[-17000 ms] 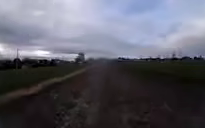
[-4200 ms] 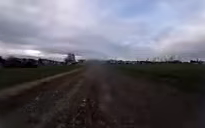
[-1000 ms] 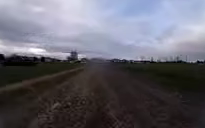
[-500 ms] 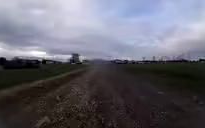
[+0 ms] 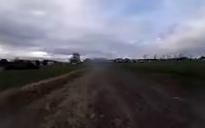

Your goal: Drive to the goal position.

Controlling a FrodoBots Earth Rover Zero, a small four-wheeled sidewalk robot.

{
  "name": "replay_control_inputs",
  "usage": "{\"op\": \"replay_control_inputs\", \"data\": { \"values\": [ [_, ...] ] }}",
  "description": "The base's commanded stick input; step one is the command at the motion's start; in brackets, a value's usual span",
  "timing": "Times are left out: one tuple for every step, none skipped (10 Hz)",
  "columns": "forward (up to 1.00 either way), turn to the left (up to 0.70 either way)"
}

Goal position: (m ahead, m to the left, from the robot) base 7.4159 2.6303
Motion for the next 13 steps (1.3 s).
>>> {"op": "replay_control_inputs", "data": {
  "values": [
    [0.85,0.00],
    [0.85,0.00],
    [0.85,0.00],
    [0.85,0.00],
    [0.85,0.00],
    [0.85,0.00],
    [0.85,0.00],
    [0.85,0.00],
    [0.85,0.00],
    [0.85,0.00],
    [0.85,0.00],
    [0.85,0.00],
    [0.85,0.00]
  ]
}}
